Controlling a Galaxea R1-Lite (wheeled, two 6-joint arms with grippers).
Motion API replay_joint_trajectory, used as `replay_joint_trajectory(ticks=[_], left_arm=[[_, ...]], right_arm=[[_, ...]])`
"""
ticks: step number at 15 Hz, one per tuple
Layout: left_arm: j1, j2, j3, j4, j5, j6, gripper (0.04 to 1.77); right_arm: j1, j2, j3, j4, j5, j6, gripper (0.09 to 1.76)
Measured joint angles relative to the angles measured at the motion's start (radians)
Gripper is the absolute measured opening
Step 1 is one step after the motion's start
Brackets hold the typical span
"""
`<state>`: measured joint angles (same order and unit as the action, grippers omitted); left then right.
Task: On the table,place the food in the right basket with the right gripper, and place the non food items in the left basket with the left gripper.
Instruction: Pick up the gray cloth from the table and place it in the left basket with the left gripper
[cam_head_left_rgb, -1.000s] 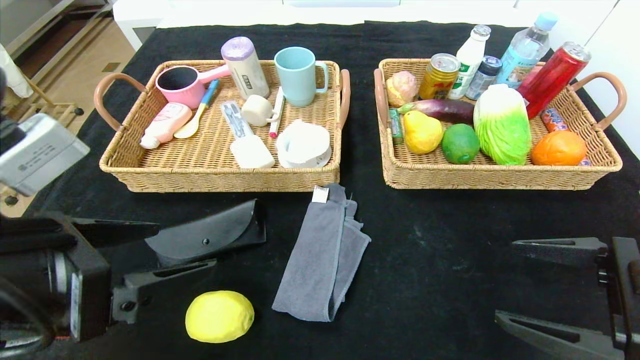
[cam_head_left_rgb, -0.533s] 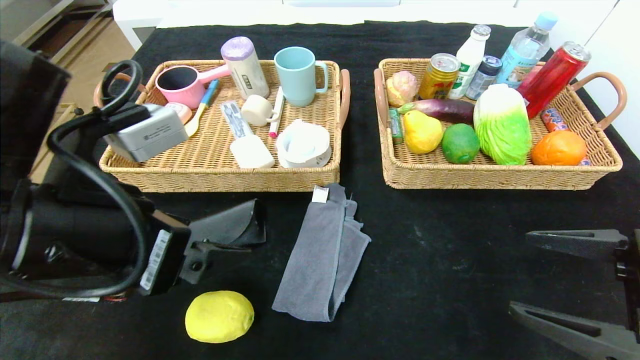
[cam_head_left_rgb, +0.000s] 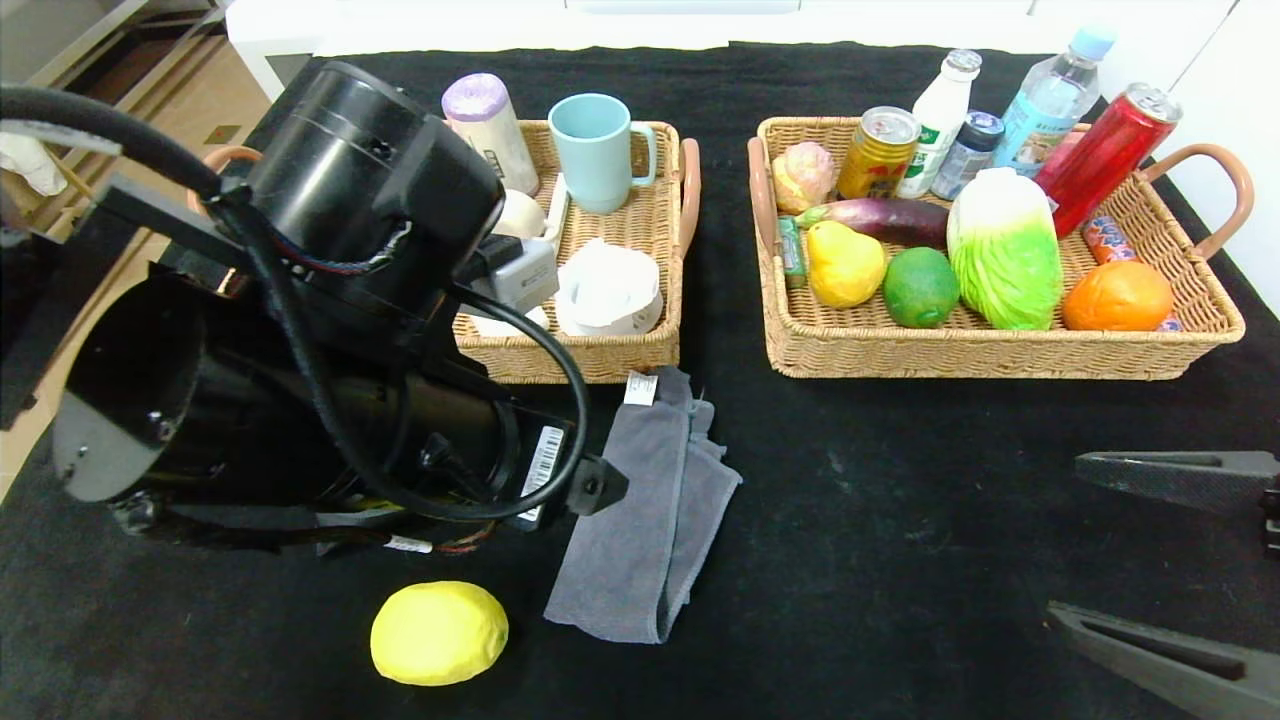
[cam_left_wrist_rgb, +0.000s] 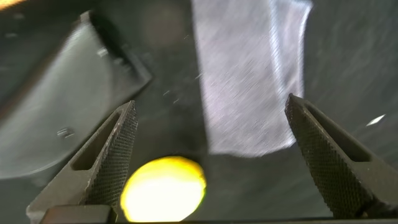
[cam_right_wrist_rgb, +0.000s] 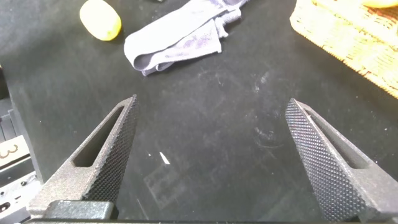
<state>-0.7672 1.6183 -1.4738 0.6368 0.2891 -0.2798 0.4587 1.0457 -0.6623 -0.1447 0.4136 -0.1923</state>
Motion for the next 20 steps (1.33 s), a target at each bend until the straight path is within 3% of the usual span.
replay_joint_trajectory(ticks=[7,20], left_arm=[[-0.053,0.147,-0.086,-0.001,0.074,-0.063,1.72],[-0.075,0.251,-0.1,0.003,0.079,-0.071,1.72]], right_arm=[[-0.005,-0.01,-0.011,0.001,0.0,0.002,1.71],[-0.005,-0.005,-0.006,0.001,0.0,0.001,1.71]])
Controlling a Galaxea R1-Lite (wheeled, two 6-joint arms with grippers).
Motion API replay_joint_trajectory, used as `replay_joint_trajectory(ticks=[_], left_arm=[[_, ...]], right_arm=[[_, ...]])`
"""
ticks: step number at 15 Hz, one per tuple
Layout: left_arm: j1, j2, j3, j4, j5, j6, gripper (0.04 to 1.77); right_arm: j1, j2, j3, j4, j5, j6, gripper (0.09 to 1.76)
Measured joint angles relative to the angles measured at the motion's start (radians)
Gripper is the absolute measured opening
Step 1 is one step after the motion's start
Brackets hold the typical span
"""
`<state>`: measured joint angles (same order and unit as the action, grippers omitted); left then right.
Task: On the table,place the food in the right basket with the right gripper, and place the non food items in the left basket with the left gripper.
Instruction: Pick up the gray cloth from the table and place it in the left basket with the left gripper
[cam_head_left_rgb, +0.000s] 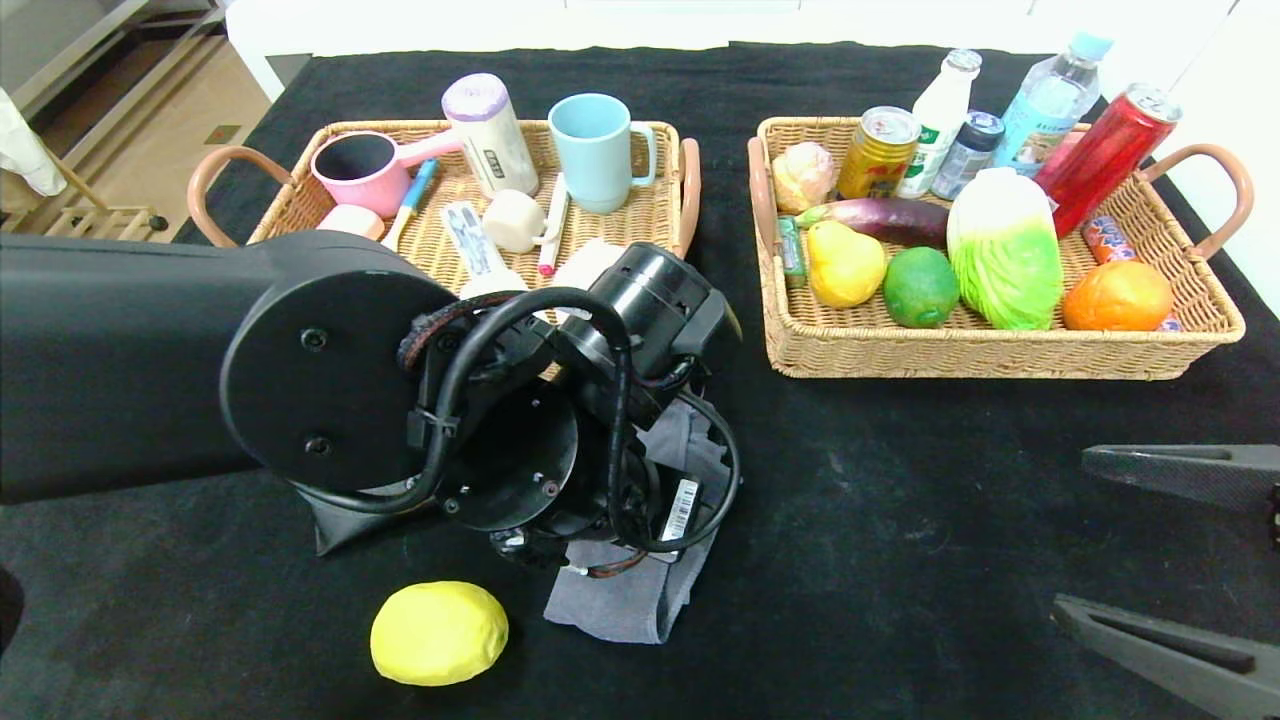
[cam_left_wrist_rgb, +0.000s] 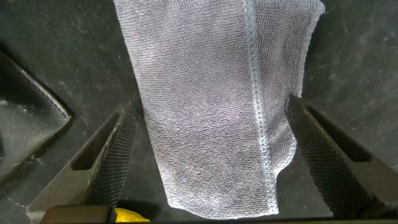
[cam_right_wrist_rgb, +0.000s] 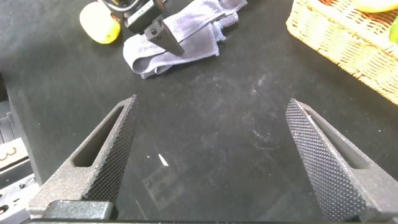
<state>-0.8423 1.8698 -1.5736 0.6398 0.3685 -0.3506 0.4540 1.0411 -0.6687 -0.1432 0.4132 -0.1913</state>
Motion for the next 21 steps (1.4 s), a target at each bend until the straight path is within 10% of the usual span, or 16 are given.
replay_joint_trajectory(ticks=[7,14,16,21], left_arm=[[-0.007,0.003,0.011,0.001,0.0,0.001,1.72],[-0.008,0.004,0.012,0.003,0.0,0.001,0.76],[-0.008,0.007,0.013,0.003,0.0,0.0,0.12],[-0.008,0.009,0.015,0.001,0.0,0.001,0.12]], right_arm=[[0.001,0.007,0.006,-0.001,-0.001,-0.001,1.71],[0.002,0.009,0.011,-0.001,-0.001,0.0,1.71],[0.003,0.01,0.012,-0.003,-0.003,-0.001,1.71],[0.004,0.016,0.014,-0.003,-0.003,-0.001,1.71]])
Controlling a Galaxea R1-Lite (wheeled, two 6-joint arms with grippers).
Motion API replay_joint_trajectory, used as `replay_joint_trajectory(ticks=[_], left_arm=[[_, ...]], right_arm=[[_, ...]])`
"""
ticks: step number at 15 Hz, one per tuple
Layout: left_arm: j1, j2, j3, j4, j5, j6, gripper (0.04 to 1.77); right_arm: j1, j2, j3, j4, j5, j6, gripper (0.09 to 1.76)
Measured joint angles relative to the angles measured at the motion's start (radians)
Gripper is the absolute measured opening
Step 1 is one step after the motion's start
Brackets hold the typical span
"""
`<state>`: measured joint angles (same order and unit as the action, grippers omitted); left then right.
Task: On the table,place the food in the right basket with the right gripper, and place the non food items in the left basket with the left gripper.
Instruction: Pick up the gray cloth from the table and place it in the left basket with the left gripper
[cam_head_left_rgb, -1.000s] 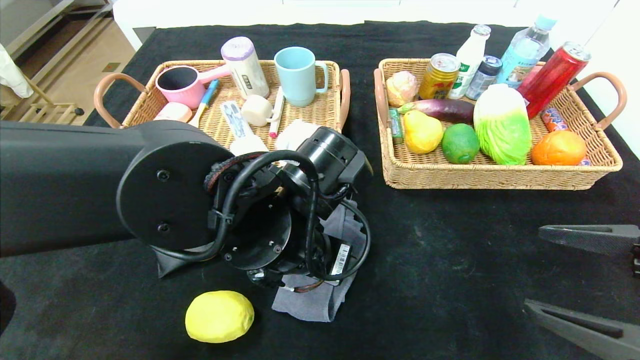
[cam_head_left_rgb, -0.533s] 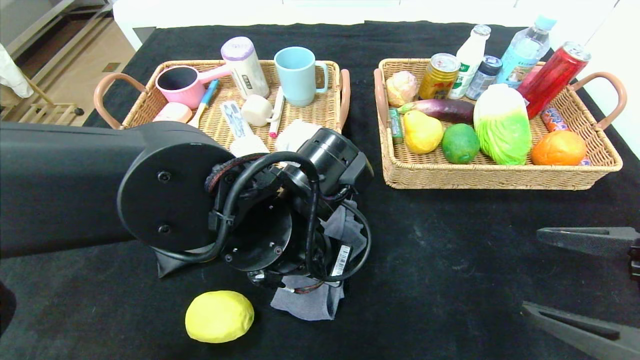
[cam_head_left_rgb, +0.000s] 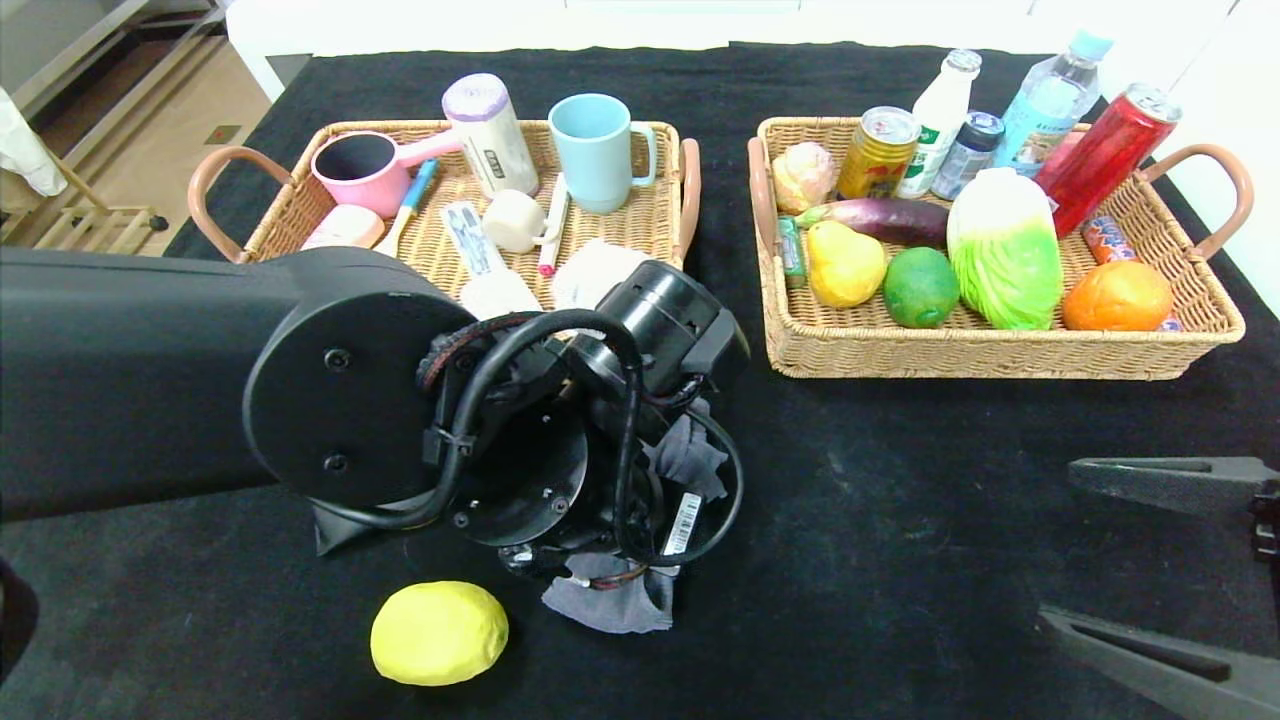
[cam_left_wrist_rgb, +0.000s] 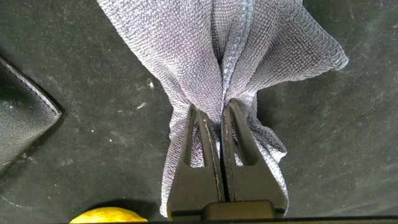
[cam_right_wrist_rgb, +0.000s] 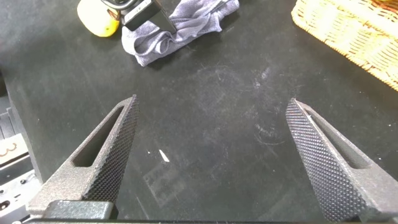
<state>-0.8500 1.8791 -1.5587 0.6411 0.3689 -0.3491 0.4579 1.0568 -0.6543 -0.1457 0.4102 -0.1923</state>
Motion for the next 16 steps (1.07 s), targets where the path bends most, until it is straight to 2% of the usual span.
replay_joint_trajectory(ticks=[11,16], left_arm=[[-0.003,-0.006,0.006,0.003,-0.004,-0.001,0.12],[-0.011,-0.086,0.027,0.003,-0.016,0.001,0.12]], right_arm=[[0.005,0.003,0.001,-0.001,-0.005,0.001,1.71],[0.003,-0.005,0.0,-0.001,-0.002,0.002,1.71]])
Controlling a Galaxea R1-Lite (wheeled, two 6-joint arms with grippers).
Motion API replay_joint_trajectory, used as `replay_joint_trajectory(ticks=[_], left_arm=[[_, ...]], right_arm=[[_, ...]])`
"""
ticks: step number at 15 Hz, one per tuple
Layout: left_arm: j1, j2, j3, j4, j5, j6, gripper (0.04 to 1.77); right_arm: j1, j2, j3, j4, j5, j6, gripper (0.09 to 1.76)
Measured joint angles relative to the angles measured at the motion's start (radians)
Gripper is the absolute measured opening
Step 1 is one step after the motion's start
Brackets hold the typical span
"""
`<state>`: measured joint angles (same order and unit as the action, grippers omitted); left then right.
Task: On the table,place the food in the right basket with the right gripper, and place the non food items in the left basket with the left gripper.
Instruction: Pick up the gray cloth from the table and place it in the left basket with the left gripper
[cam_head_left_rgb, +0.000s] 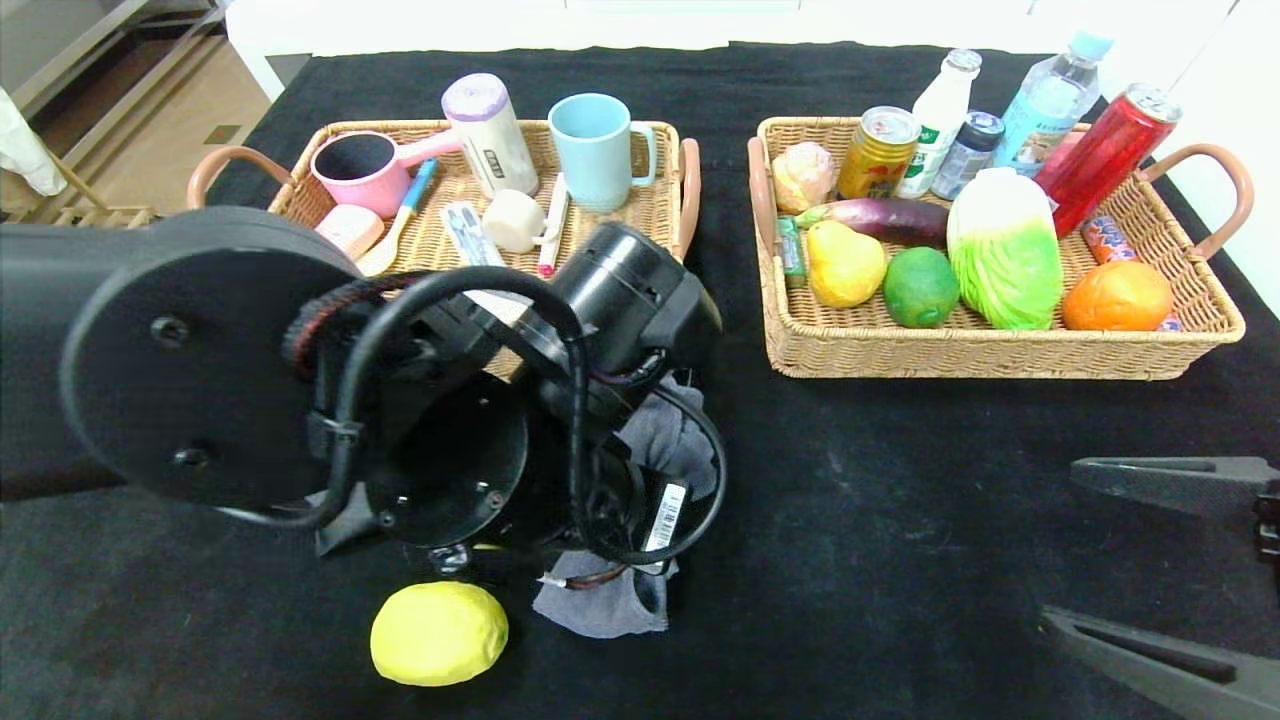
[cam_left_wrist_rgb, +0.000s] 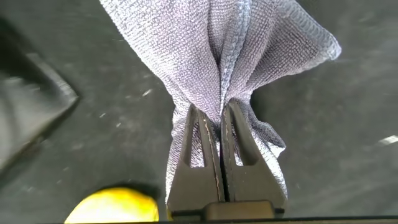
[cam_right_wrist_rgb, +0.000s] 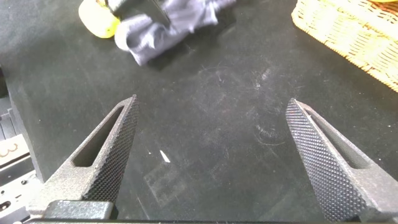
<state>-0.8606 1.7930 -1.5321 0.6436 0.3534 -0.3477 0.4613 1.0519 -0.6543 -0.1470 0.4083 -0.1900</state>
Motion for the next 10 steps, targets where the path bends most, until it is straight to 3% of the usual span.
replay_joint_trajectory(ticks=[6,10], left_arm=[[0.007,-0.144,0.033,-0.004,-0.013,0.001,0.12],[0.055,-0.203,0.024,-0.016,-0.016,0.006,0.12]], right_arm=[[0.0,0.014,0.004,0.001,0.0,-0.001,1.71],[0.003,0.023,0.006,0.001,0.0,-0.001,1.71]])
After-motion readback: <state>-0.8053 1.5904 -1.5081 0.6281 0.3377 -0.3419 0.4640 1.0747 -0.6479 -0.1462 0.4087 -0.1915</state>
